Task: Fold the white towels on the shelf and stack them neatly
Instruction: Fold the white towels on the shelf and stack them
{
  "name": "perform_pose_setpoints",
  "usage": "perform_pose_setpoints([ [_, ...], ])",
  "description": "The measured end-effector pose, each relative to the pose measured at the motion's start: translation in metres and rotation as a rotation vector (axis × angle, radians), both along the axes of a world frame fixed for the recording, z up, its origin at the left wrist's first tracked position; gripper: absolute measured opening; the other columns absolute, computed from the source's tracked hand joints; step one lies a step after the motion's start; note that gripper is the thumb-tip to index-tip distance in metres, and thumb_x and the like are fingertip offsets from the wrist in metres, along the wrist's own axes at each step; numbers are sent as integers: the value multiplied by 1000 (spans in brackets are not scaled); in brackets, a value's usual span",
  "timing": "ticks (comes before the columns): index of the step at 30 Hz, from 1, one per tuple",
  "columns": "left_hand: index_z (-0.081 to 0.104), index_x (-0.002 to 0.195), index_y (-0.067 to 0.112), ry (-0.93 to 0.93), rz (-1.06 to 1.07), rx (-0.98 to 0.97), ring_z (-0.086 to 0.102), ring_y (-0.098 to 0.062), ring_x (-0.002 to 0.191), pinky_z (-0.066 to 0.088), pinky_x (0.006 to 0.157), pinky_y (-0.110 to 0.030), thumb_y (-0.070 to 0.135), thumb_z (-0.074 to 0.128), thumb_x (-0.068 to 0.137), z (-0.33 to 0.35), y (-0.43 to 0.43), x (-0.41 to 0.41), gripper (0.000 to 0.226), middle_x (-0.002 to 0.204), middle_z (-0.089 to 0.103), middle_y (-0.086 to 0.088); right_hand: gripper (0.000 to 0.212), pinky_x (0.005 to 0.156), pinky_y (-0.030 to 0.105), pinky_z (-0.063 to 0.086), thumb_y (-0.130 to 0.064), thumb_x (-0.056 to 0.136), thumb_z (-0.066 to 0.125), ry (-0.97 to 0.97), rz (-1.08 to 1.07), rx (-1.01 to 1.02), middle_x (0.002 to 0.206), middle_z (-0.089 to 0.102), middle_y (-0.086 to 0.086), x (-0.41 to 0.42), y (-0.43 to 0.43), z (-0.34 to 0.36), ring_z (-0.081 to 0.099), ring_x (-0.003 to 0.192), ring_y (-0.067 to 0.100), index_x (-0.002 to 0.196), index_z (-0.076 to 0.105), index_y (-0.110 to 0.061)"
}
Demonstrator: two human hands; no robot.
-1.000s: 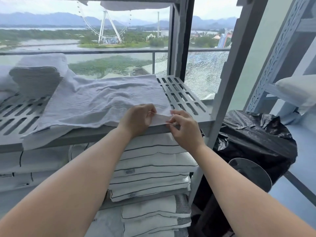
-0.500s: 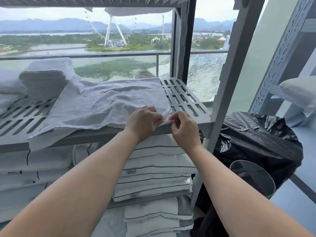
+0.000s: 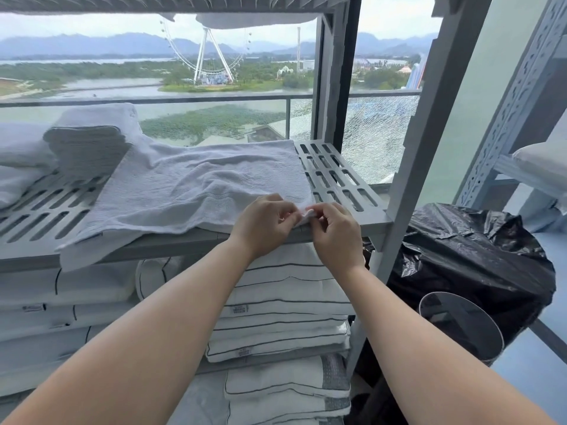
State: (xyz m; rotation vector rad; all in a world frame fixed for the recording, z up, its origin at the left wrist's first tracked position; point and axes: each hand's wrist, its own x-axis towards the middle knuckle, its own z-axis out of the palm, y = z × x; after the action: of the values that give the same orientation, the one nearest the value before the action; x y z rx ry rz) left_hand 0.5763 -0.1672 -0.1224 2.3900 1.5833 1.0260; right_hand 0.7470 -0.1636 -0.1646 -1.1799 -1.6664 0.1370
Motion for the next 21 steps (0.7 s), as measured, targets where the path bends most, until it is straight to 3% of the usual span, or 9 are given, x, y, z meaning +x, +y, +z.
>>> perform_pose_setpoints([
  [3,74,92,28,12,5,20,57,-16,84,45,74,-31,41,69,89,1,-2,-2,15,84,59,8,13,77,20,42,-20,95,61,24,-3,-31,98,65,-5,-2,0,1,51,79,2,105,70,-19],
  [7,71,91,25,30,25,18,57,-17,81,47,73,-35,31,69,90,9,-1,-2,7,82,56,10,12,85,28,43,-21,96,61,-6,-7,-22,110,56,-2,-6,-3,7,52,105,17,103,69,-15],
  [11,67,92,25,37,21,24,57,-14,79,49,72,-35,33,69,90,16,-5,-8,9,83,57,10,15,96,30,42,-26,97,63,-100,24,1,126,61,0,-10,-4,18,48,124,18,98,69,-12],
  [18,54,92,24,169,116,-88,56,-19,81,48,71,-34,31,69,90,28,-18,-28,16,84,56,8,17,107,35,42,-19,96,63,-38,48,-17,116,73,3,-19,-13,31,56,127,16,108,75,-15],
  [21,51,91,22,131,132,-102,53,-16,74,45,66,-33,33,71,89,40,-20,-29,23,78,53,11,16,92,31,49,-26,97,63,15,40,34,101,75,-2,-22,-15,42,66,103,15,103,75,-18],
])
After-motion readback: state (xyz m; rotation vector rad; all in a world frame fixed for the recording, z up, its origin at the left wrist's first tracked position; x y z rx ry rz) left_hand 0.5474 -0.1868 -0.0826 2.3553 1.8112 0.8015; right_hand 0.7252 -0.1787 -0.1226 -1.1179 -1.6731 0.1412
